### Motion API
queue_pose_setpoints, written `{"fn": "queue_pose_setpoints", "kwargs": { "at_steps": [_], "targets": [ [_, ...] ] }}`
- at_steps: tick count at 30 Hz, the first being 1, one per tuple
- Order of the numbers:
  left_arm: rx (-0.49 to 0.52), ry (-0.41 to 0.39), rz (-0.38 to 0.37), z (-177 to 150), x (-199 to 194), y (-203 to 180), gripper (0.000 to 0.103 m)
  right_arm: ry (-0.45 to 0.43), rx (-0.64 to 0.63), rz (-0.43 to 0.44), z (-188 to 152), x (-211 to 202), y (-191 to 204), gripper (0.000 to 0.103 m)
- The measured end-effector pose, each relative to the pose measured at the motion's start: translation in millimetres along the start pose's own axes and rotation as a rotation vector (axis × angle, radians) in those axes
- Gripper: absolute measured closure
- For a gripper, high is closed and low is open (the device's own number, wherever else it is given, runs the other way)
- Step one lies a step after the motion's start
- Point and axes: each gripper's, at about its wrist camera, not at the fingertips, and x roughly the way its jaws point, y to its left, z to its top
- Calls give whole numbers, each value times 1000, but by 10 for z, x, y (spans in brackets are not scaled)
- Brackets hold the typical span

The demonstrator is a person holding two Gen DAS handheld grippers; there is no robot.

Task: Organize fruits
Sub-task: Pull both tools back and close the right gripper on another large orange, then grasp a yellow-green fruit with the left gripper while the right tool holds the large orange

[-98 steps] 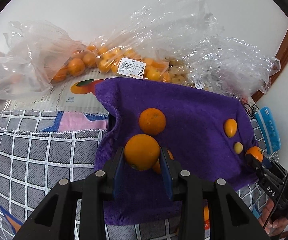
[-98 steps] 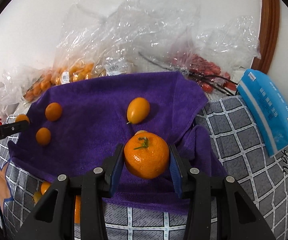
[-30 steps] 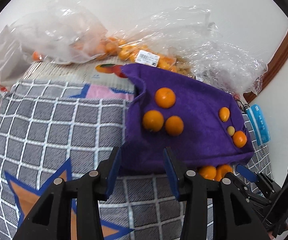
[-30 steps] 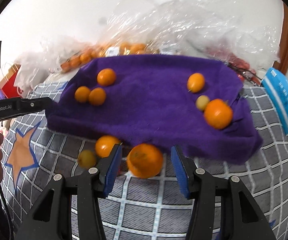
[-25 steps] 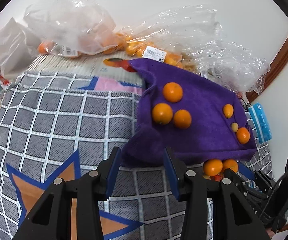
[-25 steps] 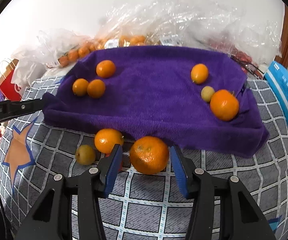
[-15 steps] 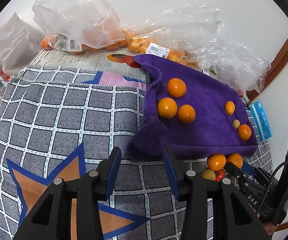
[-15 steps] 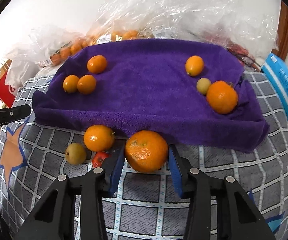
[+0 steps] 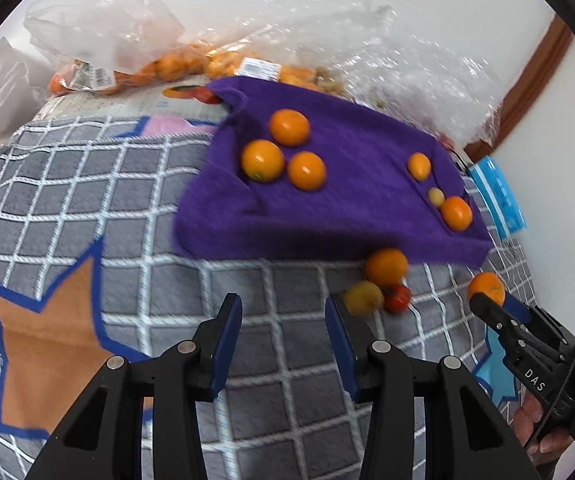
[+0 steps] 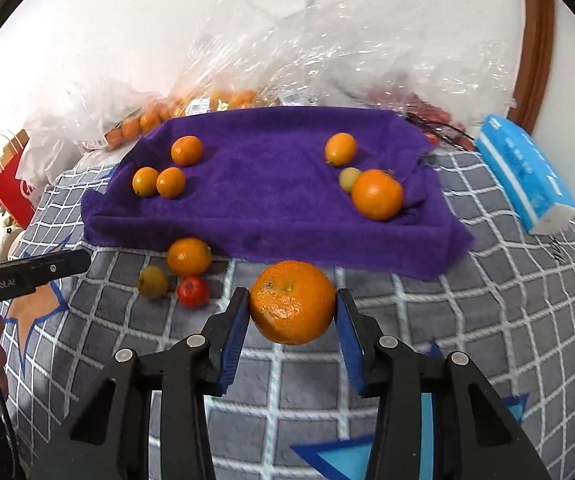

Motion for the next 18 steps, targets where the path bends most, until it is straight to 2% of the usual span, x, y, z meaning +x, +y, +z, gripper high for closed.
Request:
{"fn": "queue_pose_setpoints", "kwargs": {
  "at_steps": [7,18],
  "targets": [
    [53,11,-25,-142,74,-312,62,-13,10,-21,-169,-169,-208,60],
    [106,48,-15,-64,345,-596,63,-5,54,-32,-285,-180,-485,60]
  ]
}}
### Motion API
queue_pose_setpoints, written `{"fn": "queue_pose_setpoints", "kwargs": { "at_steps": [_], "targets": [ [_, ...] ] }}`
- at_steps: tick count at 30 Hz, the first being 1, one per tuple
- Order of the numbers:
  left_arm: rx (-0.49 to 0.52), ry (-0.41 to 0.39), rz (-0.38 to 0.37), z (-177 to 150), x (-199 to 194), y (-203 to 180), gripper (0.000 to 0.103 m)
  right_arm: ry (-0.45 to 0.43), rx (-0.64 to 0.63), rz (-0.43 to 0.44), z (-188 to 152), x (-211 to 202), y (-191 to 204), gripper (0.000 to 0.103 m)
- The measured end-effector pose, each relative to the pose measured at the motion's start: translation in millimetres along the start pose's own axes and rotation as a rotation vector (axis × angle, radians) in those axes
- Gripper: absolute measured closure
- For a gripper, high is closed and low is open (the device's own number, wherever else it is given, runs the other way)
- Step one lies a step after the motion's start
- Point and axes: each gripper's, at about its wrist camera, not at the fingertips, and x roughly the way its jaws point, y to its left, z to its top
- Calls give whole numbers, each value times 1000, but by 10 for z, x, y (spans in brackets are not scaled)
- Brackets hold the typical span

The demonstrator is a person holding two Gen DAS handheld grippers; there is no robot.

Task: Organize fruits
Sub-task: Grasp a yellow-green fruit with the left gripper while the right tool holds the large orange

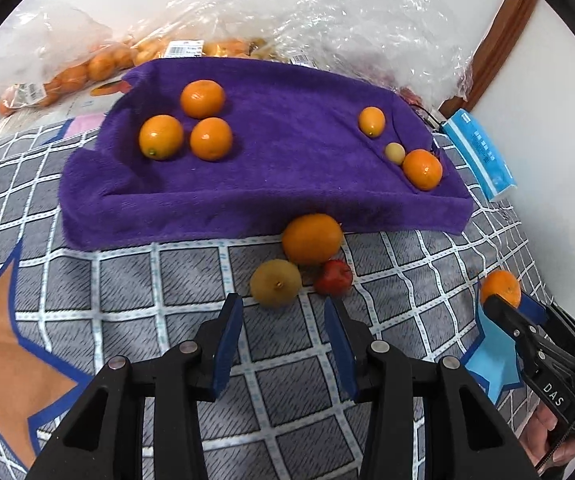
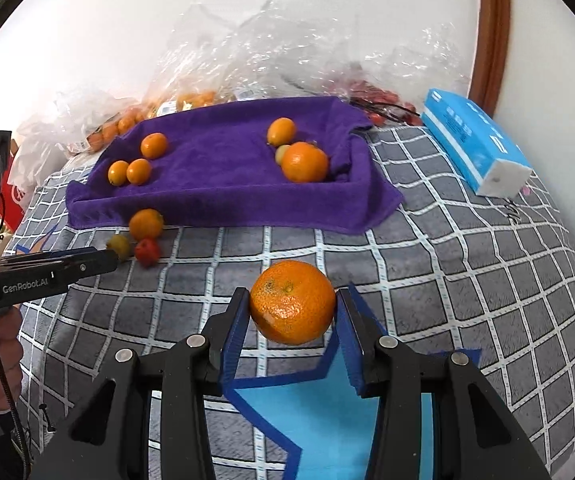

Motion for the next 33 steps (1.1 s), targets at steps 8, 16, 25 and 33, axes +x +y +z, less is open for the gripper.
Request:
{"fn": "queue_pose_setpoints", "kwargs": {
  "at_steps": [8,16,25,33],
  "targets": [
    [4,15,24,75,142,-2,75,14,1,-1,-6,77,-44,60],
    [-27,-4,32,2,-56,99,75,-6,-13,6,3,-41,49,60],
    [-46,-76,41,-143,-572,151,76,-83,-28,6,70,-435,260,60],
    [-52,-144,34,-223,-1004,130,76,-130,-25,11,154,-709,393,60]
  ]
}}
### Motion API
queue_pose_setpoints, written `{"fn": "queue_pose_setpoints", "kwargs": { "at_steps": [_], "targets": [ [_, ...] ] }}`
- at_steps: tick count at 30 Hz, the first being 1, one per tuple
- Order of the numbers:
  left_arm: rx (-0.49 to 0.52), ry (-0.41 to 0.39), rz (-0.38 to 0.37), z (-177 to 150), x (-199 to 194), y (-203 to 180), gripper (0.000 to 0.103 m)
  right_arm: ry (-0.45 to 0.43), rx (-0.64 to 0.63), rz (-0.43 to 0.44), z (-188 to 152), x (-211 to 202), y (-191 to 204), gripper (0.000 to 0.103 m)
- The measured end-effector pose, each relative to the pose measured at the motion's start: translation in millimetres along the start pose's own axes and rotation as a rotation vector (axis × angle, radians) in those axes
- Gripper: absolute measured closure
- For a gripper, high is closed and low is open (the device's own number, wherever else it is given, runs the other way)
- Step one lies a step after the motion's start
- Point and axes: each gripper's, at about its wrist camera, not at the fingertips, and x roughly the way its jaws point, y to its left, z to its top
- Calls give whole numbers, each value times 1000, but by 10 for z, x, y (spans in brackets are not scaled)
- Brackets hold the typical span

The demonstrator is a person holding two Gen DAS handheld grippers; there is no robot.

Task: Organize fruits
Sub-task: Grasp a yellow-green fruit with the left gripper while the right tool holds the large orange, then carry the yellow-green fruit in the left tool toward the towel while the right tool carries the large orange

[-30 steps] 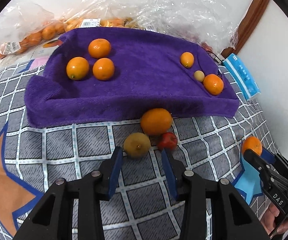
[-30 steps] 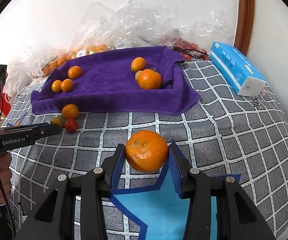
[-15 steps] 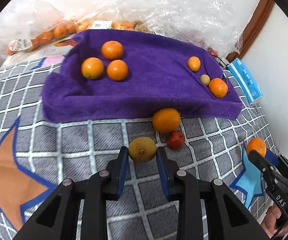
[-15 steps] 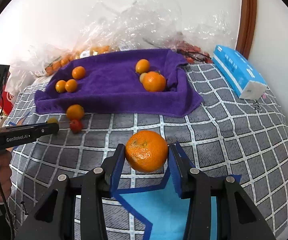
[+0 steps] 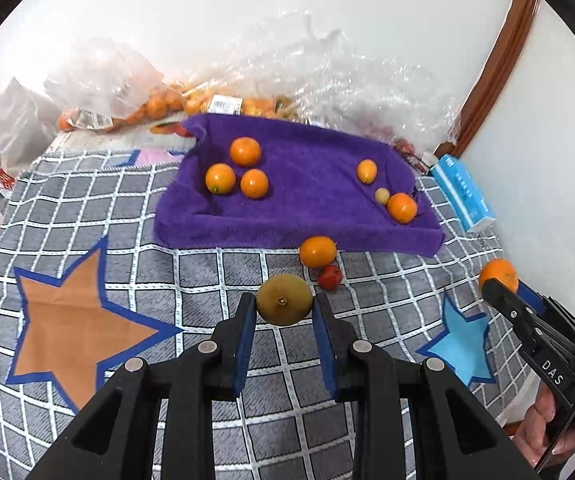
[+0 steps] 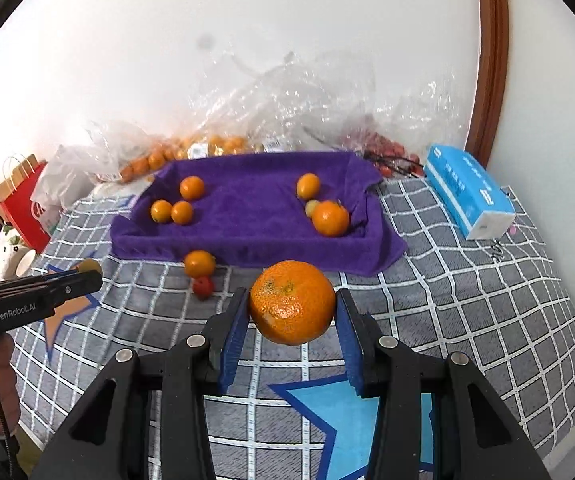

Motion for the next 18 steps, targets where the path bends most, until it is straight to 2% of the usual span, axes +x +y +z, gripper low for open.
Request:
{"fn": "queue_pose_setpoints", "kwargs": {
  "at_steps": [18],
  "targets": [
    [-4,-80,-11,192,-403,-10,76,-71,7,-17,247,-315,129,60]
  ]
}}
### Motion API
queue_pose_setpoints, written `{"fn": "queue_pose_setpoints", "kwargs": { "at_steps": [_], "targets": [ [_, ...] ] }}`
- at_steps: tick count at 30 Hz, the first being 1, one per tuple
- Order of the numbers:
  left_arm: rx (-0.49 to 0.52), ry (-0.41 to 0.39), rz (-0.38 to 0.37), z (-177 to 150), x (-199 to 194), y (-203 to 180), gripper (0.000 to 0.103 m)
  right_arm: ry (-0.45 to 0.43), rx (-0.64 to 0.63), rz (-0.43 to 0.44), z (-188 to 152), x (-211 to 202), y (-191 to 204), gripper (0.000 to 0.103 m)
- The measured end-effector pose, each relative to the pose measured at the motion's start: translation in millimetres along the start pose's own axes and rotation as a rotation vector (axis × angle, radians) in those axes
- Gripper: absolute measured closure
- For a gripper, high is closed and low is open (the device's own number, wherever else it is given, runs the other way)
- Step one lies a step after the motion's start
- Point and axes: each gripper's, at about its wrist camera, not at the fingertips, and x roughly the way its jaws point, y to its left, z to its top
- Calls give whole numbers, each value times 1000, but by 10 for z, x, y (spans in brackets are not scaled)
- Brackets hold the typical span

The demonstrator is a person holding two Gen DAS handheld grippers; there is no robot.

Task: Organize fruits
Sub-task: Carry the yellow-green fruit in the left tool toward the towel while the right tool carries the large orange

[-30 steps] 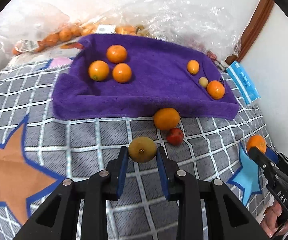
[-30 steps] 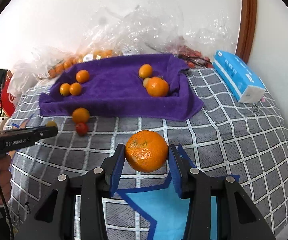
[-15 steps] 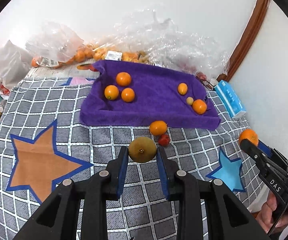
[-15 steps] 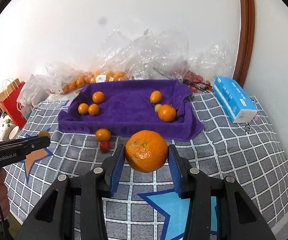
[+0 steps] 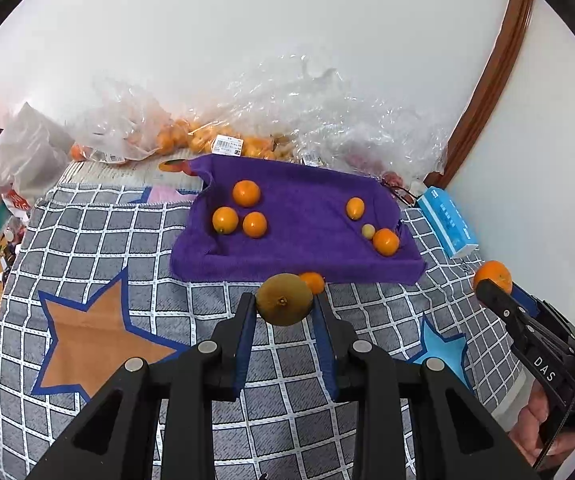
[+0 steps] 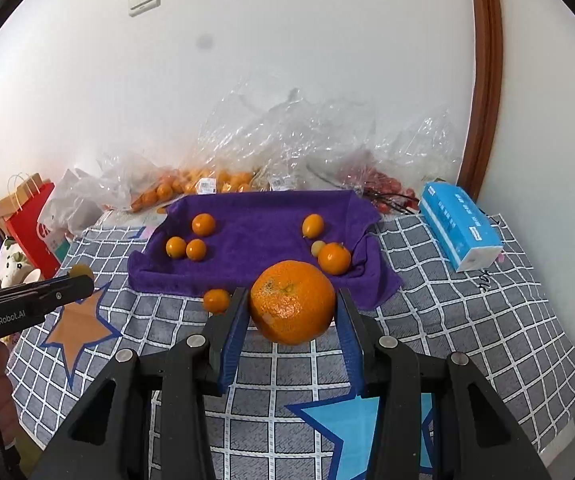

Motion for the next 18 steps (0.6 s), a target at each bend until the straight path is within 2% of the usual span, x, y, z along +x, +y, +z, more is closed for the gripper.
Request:
{"fn": "queue_pose_setpoints", "kwargs": {
  "at_steps": [18],
  "targets": [
    [-1,-9,-1,85,-3,-9,76,-4,-2,-3,54,12,-8,60]
  ]
}}
